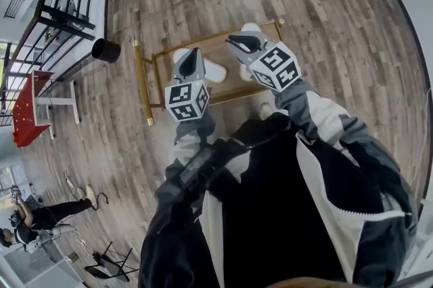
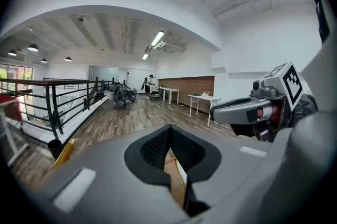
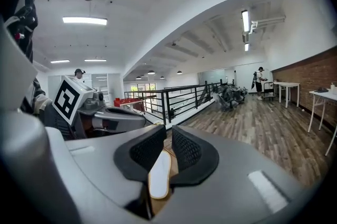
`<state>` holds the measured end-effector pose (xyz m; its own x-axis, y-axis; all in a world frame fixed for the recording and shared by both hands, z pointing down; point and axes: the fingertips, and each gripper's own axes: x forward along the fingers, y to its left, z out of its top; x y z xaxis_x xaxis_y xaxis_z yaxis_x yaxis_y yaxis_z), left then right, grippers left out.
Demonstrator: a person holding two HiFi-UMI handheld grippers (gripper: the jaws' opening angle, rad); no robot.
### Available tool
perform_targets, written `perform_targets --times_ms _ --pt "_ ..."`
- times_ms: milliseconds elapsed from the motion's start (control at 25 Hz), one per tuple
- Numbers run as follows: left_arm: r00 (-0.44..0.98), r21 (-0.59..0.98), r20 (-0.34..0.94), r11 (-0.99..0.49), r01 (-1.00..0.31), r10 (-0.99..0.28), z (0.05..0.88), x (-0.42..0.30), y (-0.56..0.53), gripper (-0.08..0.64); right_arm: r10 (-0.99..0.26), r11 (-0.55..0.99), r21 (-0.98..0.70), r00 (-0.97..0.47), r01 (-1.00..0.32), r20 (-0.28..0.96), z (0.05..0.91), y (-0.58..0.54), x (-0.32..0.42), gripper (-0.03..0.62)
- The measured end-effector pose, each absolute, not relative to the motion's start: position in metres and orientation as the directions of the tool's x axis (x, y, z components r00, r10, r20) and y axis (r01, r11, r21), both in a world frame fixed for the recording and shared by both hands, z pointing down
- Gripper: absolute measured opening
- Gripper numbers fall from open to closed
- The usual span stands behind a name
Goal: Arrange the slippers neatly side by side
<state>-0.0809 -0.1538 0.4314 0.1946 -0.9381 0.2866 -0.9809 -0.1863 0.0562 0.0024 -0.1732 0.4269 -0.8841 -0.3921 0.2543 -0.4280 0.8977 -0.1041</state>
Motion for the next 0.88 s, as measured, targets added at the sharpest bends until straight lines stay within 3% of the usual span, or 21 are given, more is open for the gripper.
perform_targets --times_ms 360,880 --pt "0.088 0.067 0.346 -0.069 -0.995 -0.934 0.459 -0.102 -0.168 0.012 -0.288 0.932 -0.134 -0.914 -0.335 0.284 0.448 -0.200 -0.015 0.052" --pt "0.090 0.128 0.441 -0.037 -0.991 -0.893 0.516 -0.155 -0.179 0.012 -0.282 0.927 -0.158 -0.910 -0.340 0.303 0.453 -0.208 -0.035 0.052"
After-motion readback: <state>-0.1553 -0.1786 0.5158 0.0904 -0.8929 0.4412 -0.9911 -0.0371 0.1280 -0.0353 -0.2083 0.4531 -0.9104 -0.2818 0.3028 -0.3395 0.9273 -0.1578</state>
